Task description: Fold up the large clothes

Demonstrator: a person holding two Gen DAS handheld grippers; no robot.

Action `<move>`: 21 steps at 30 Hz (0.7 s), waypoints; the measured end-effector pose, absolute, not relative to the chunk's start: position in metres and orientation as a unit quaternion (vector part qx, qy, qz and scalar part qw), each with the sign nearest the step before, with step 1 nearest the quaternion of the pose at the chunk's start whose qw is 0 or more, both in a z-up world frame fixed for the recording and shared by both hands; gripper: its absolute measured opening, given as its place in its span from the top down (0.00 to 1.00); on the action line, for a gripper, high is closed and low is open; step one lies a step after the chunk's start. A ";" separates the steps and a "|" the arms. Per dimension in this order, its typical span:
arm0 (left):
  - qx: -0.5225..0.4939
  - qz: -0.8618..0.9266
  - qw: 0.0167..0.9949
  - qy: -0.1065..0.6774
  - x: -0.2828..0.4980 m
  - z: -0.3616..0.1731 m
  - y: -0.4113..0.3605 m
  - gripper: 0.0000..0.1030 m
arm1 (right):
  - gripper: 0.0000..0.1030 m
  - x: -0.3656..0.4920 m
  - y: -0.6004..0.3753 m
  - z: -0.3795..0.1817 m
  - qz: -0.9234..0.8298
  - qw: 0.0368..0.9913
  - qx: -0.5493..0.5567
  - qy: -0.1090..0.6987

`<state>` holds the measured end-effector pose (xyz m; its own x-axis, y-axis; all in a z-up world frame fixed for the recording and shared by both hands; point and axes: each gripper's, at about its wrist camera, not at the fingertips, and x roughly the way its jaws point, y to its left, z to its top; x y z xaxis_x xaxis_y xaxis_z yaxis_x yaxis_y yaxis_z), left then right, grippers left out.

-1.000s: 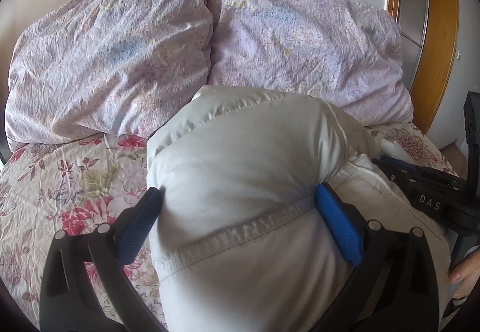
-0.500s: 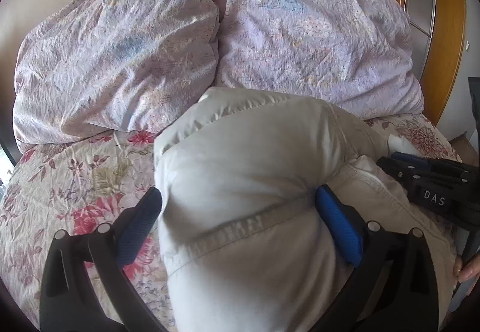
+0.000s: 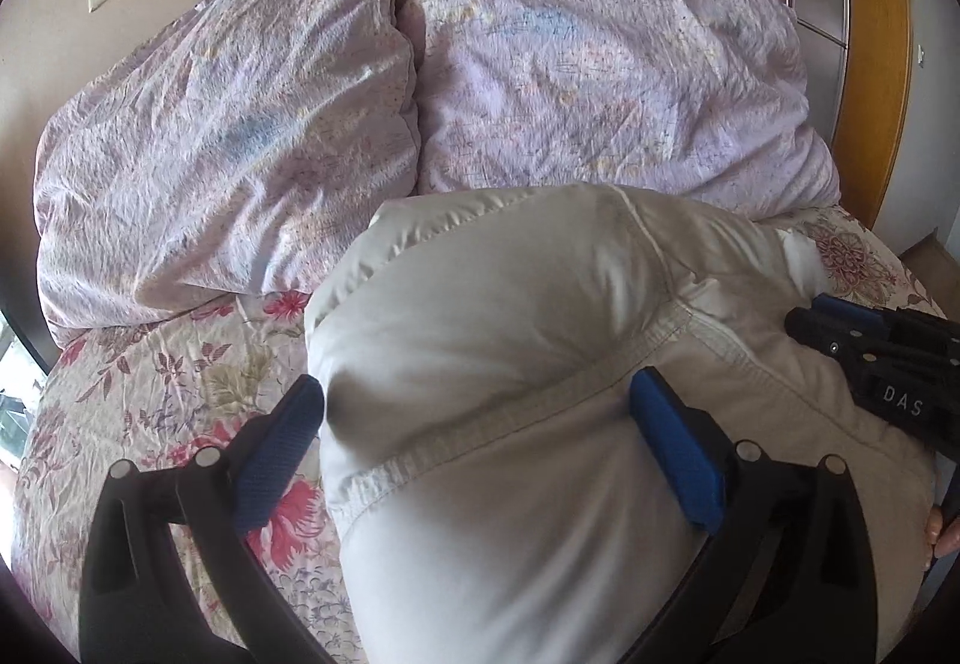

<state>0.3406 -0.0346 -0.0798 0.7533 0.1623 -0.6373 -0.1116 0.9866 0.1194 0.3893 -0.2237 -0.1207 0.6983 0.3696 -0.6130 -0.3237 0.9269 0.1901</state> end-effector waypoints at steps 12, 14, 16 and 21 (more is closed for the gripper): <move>0.071 0.121 0.935 0.325 0.346 -0.097 -0.049 0.02 | 0.66 0.395 -0.222 -0.138 0.181 0.920 0.037 0.346; 0.071 0.117 0.934 0.329 0.345 -0.095 -0.047 0.02 | 0.66 0.390 -0.215 -0.130 0.160 0.921 0.006 0.355; 0.074 0.114 0.936 0.326 0.339 -0.090 -0.045 0.02 | 0.64 0.374 -0.215 -0.118 0.163 0.925 0.009 0.344; 0.075 0.112 0.937 0.323 0.338 -0.091 -0.046 0.02 | 0.63 0.354 -0.224 -0.121 0.184 0.920 0.023 0.345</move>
<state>0.3383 -0.0461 -0.0912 0.7665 0.2584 -0.5880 -0.1615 0.9636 0.2129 0.3540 -0.2244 -0.1214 0.6938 0.3542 -0.6270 -0.3227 0.9313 0.1690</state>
